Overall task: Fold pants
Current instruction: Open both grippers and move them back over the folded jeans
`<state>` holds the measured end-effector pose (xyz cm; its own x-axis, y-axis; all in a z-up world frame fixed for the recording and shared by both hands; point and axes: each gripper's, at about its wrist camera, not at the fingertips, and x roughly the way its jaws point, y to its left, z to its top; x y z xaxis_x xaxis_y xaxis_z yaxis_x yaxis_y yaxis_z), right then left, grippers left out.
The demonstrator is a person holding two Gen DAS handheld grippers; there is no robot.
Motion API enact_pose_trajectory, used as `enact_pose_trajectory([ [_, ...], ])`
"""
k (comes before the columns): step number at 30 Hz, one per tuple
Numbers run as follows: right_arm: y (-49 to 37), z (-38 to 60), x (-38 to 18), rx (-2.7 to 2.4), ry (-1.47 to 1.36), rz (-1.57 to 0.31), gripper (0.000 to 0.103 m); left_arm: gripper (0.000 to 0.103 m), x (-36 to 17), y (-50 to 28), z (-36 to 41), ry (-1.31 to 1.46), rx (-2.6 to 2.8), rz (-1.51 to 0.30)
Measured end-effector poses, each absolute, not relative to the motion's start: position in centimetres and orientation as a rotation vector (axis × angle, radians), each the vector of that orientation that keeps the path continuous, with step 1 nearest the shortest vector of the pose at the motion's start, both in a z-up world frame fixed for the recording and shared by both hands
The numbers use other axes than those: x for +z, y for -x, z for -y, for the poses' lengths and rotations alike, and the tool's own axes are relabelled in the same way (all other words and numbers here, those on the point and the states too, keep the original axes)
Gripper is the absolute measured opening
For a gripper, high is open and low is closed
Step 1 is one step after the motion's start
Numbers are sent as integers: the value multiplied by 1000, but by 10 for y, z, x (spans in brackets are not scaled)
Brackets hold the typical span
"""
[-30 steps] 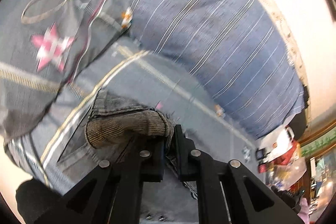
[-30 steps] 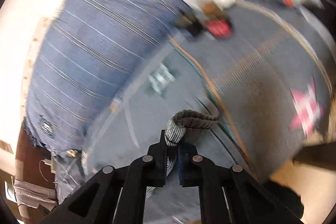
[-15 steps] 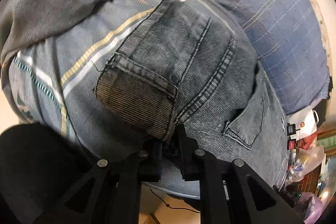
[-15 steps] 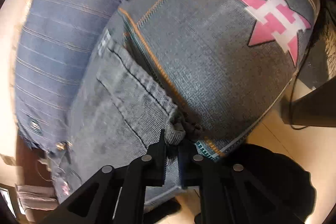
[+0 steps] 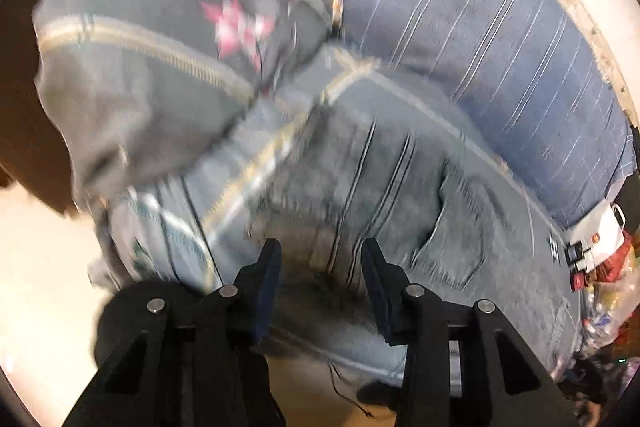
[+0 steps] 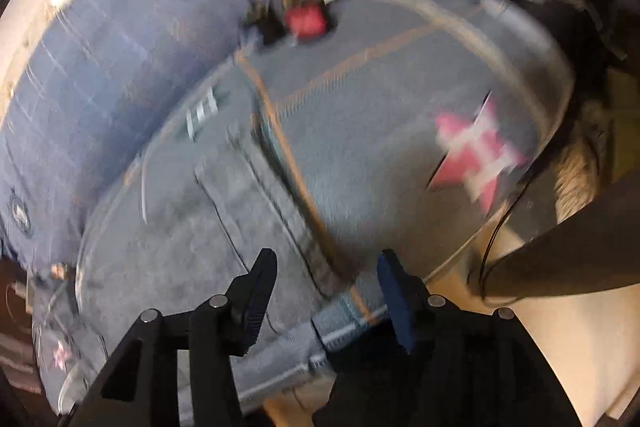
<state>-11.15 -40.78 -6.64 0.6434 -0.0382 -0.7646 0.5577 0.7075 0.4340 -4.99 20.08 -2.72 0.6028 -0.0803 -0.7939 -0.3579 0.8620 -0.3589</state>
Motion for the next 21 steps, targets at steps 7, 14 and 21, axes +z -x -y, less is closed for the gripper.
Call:
enact_pose_trajectory([
  [7, 62, 323, -28, -75, -582, -769, 64, 49, -20, 5, -181, 458, 78, -878],
  [14, 12, 264, -112, -6, -546, -1068, 66, 50, -95, 10, -183, 427, 156, -1159],
  [21, -12, 229, -53, 36, -433, -971, 67, 57, -16, -3, -172, 366, 76, -897],
])
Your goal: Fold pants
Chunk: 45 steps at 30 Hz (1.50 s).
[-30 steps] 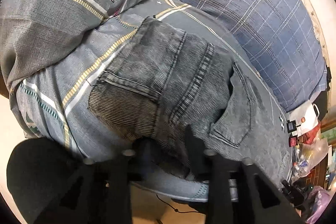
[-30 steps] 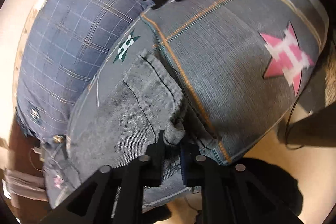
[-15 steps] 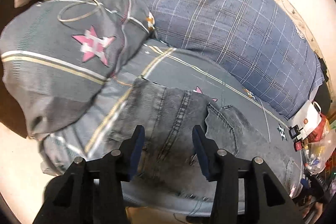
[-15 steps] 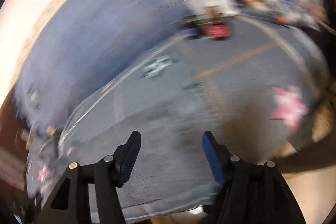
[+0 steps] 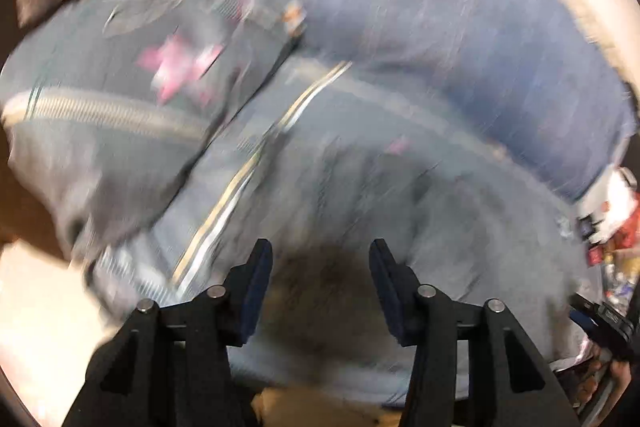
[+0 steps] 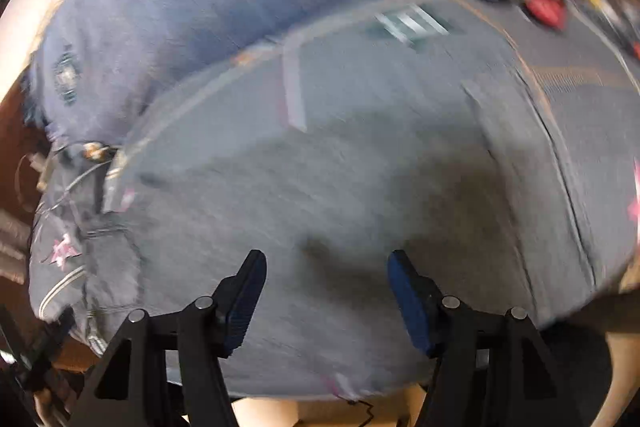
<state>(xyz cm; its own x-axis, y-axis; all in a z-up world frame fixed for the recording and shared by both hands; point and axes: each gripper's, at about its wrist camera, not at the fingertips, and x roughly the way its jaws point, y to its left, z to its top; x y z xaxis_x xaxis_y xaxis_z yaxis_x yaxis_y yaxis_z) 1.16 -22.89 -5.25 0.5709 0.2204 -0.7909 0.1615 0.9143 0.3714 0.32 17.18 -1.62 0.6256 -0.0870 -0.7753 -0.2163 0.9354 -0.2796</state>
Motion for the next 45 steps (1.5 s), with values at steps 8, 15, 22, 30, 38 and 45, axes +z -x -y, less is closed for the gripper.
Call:
enact_pose_trajectory([
  [8, -121, 90, -4, 473, -180, -1003, 67, 63, -99, -43, -165, 303, 115, -1080],
  [15, -195, 22, -46, 570, 51, -1208, 62, 64, -106, -27, -164, 247, 93, -1005],
  [22, -204, -1, -72, 609, 140, -1268, 14, 65, -112, -26, -159, 205, 69, -958],
  [30, -177, -22, -47, 477, 329, -1045, 8, 65, -74, -24, -161, 273, 52, -885],
  [38, -182, -16, -51, 371, 334, -950, 8, 69, -108, -86, -120, 78, 90, -1077],
  [45, -166, 38, -22, 371, 4, -894, 10, 71, -111, -83, -111, 8, 111, -1009],
])
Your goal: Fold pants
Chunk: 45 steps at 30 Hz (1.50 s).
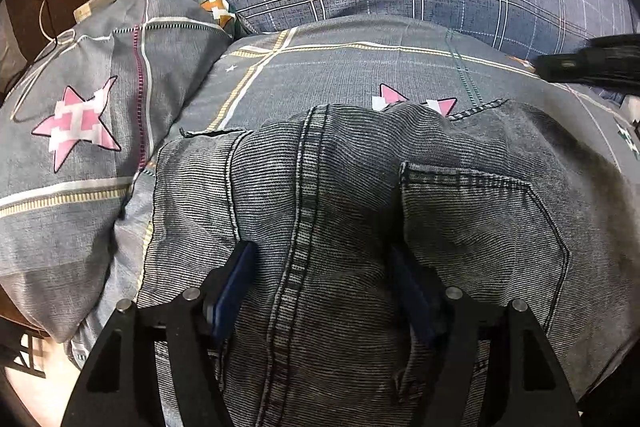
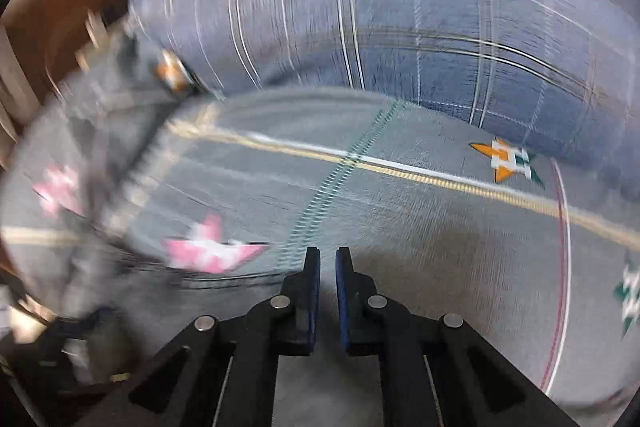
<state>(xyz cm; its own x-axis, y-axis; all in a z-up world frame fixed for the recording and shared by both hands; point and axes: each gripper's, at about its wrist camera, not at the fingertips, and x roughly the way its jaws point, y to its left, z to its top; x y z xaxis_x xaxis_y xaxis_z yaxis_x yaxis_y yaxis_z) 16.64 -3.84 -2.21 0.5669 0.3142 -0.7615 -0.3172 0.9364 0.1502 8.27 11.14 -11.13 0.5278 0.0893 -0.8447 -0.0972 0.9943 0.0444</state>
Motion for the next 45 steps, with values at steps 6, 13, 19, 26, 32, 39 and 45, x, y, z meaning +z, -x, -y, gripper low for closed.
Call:
enact_pose_trajectory([
  [6, -145, 53, -60, 607, -325, -1064, 19, 71, -113, -83, -114, 14, 116, -997],
  [13, -120, 92, -55, 483, -395, -978, 30, 71, -95, -67, -119, 87, 106, -975],
  [19, -73, 118, -81, 397, -362, -987, 70, 74, -86, -42, -108, 68, 93, -945],
  [26, -62, 119, -74, 382, -371, -936, 70, 76, -91, -39, -107, 88, 132, -967],
  [32, -64, 136, -112, 384, -461, -891, 88, 78, -102, -37, -105, 76, 121, -1015],
  [39, -70, 109, -109, 429, -337, -968, 102, 84, -109, -39, -113, 125, 122, -1023],
  [45, -66, 112, -106, 448, -335, -961, 102, 87, -113, -37, -113, 134, 114, -1002],
])
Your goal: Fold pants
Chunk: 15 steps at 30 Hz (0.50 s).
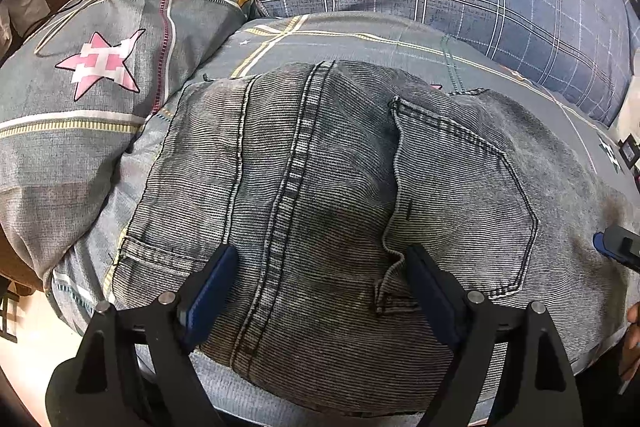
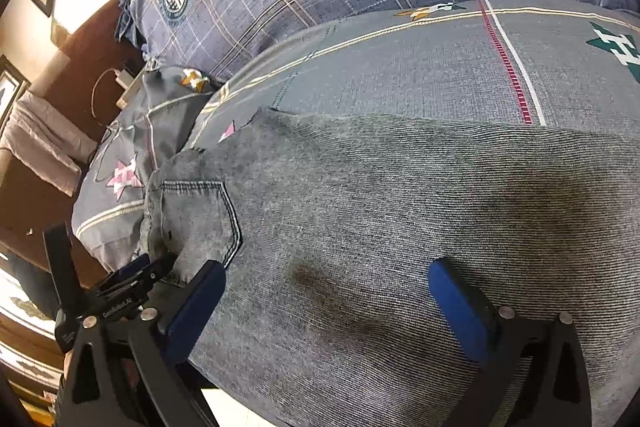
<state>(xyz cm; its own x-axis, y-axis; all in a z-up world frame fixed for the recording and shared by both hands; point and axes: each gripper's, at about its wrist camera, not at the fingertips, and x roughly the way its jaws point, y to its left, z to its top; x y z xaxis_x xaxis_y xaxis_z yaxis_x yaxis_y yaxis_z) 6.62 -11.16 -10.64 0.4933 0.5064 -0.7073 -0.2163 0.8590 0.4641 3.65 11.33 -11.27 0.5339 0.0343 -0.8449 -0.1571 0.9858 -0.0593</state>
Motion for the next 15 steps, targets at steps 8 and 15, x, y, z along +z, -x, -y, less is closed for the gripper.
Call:
enact_pose_trajectory([
  [8, -52, 161, -60, 287, -319, -853, 102, 89, -114, -34, -115, 142, 96, -974],
  [15, -69, 172, -93, 139, -261, -926, 102, 91, -114, -34, -115, 144, 72, -977],
])
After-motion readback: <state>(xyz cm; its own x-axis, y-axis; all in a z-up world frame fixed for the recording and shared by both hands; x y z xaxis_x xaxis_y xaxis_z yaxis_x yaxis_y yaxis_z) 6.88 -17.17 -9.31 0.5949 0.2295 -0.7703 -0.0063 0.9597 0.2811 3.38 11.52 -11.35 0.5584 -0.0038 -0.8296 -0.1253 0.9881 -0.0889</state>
